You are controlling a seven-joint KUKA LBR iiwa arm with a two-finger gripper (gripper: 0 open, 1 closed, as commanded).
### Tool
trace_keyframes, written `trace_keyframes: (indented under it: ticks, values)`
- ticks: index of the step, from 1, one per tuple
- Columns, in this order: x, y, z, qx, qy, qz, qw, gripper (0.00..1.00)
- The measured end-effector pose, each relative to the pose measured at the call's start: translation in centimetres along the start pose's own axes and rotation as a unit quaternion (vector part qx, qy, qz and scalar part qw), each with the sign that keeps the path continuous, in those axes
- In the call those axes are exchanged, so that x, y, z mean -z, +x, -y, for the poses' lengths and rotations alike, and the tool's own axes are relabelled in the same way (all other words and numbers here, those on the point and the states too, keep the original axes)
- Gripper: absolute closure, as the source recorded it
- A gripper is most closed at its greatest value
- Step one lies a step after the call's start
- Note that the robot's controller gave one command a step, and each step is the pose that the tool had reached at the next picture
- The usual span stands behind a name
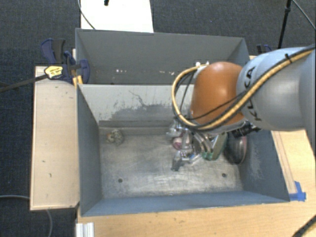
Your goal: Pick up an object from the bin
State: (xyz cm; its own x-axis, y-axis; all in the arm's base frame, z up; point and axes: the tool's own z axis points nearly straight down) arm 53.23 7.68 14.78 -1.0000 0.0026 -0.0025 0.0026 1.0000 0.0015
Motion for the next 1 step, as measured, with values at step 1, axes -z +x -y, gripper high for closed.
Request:
trace_keyframes:
  ticks: [1]
  values:
    - [-7.7,-2.08,5.3,-0.005,-0.002,0.0041,1.0,0.0]
